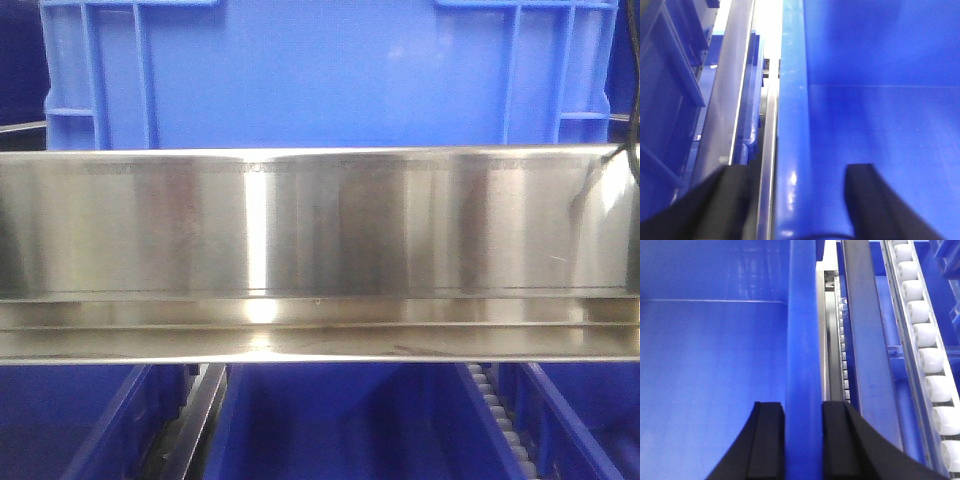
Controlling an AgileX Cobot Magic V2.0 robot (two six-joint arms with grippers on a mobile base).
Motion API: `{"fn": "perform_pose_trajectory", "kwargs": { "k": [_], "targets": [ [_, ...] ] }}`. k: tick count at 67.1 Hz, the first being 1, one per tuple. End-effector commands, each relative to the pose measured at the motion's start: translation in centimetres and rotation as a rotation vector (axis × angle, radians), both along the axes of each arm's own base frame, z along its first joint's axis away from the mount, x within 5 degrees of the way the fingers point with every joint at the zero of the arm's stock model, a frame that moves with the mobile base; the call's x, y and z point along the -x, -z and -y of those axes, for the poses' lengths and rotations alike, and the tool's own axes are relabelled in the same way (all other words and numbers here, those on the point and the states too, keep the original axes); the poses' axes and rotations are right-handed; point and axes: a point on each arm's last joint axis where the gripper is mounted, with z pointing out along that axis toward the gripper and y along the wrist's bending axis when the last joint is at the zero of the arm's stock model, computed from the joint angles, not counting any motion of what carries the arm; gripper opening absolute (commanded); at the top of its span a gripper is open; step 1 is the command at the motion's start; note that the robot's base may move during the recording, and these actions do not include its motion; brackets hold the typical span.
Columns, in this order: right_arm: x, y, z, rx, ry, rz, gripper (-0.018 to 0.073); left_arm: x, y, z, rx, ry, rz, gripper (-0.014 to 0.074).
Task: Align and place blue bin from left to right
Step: 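Lift the blue bin off the shelf with both grippers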
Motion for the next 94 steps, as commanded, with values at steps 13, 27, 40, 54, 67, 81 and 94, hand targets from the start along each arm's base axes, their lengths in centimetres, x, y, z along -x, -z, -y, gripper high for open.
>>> {"fn": "perform_pose_trajectory", "kwargs": {
  "k": [13, 27, 40, 54, 67, 81, 94],
  "targets": [
    [-0.1, 0.0, 0.3, 0.013, 0.009, 0.004, -0.0076, 0.2, -0.2, 0.2, 0.008, 0.0, 0.0, -0.0036],
    [-0.1, 0.0, 0.3, 0.013, 0.009, 0.004, -0.0076, 0.2, -0.3, 0.2, 0.011, 0.001, 0.001, -0.0111],
    [-0.2, -0.2, 0.2, 0.006, 0.007, 0.019, -0.0076, 0.2, -0.3, 0.3, 0.017, 0.003, 0.002, -0.0111],
    [0.3, -1.2, 0.1, -0.028, 0.016, 0.049, -0.0076, 0.9, -0.8, 0.7, 0.083, 0.019, -0.014, -0.0111],
    [1.8, -3.2, -0.1, -0.06, 0.026, 0.094, -0.0076, 2.0, -2.6, 0.7, 0.091, 0.031, 0.024, -0.0111],
    [4.4, -6.4, 0.2, -0.06, 0.034, 0.186, -0.0076, 4.2, -5.1, 1.1, 0.062, 0.052, 0.089, -0.0111],
    [6.9, -8.9, 0.4, -0.094, 0.027, 0.228, -0.0076, 6.5, -7.0, 1.7, 0.05, 0.06, 0.116, -0.0111]
  ]
}}
